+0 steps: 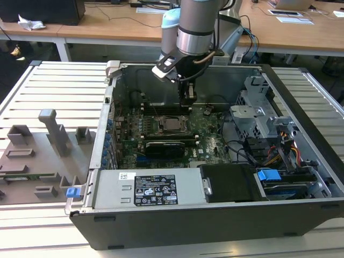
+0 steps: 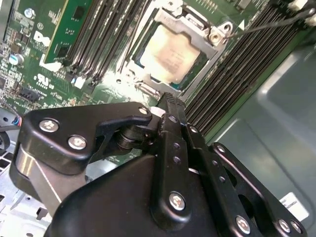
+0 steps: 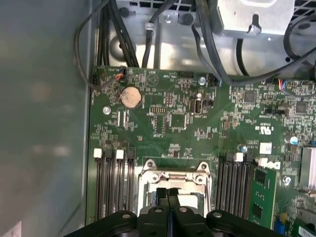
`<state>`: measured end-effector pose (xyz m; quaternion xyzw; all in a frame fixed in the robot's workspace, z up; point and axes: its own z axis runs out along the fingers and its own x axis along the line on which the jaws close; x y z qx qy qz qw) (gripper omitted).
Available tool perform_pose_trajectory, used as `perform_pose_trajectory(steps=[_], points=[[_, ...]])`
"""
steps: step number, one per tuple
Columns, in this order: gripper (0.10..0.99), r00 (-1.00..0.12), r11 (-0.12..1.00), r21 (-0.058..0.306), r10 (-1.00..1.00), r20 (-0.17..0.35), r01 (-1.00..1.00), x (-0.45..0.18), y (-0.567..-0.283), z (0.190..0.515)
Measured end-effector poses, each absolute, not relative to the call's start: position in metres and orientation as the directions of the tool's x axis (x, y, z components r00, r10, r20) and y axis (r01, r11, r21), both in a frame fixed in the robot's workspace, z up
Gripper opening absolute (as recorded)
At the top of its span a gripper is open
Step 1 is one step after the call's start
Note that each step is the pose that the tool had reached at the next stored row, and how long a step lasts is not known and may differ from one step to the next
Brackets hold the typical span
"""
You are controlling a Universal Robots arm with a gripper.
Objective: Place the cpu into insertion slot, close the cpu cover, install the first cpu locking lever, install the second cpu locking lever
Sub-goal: 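Close the cpu cover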
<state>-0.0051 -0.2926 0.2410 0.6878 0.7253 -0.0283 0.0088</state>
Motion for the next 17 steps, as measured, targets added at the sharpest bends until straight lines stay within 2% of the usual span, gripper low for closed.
perform_pose_trajectory(steps=[17], points=[[0.106,-0.054,0.052,-0.029,0.997,-0.052,0.998,-0.056,-0.298,0.217]])
